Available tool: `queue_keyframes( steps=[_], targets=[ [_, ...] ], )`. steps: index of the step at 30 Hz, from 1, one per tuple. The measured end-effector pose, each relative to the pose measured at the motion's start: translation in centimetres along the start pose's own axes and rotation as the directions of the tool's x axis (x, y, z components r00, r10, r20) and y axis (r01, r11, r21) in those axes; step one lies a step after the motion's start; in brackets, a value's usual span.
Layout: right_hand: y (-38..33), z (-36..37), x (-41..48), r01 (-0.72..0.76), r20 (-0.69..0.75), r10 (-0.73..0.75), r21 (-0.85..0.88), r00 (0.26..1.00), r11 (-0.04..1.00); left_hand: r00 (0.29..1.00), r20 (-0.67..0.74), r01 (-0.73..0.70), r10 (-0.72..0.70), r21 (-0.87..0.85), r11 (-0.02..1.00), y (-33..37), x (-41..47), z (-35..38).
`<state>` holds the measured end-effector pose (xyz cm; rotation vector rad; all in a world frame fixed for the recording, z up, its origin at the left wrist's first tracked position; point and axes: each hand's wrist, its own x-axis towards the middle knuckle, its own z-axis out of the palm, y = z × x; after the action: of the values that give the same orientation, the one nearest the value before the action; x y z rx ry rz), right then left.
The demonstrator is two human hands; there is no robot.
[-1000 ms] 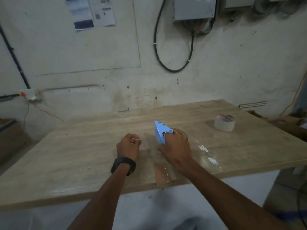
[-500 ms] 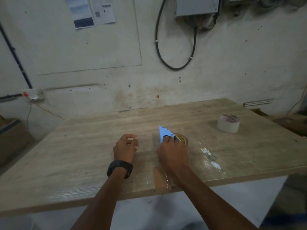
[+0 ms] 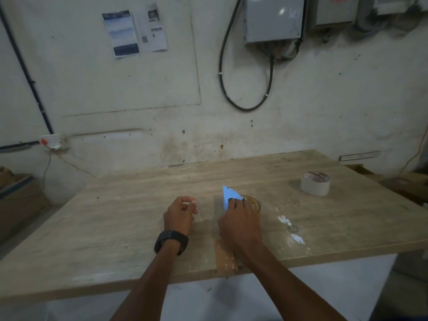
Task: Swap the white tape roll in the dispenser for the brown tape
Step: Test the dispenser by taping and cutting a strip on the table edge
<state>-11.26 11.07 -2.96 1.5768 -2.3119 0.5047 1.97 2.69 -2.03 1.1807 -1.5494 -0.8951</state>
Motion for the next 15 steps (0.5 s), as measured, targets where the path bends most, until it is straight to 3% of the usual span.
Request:
queue_keyframes(
  steps=[6, 15],
  targets=[
    [1.1, -0.3, -1.5, 0.145, -0.238, -0.113, 0.119, 0.965, 0.982, 1.0, 0.028, 0.0, 0.0, 0.007, 1.0, 0.2, -1.1, -0.5],
    [1.2, 0.2, -1.6, 0.105, -0.185, -0.08, 0.127, 0.98, 0.986, 0.998, 0.01, 0.058, -0.057, -0.047, 0.997, -0.3, -0.6, -0.6]
  ],
)
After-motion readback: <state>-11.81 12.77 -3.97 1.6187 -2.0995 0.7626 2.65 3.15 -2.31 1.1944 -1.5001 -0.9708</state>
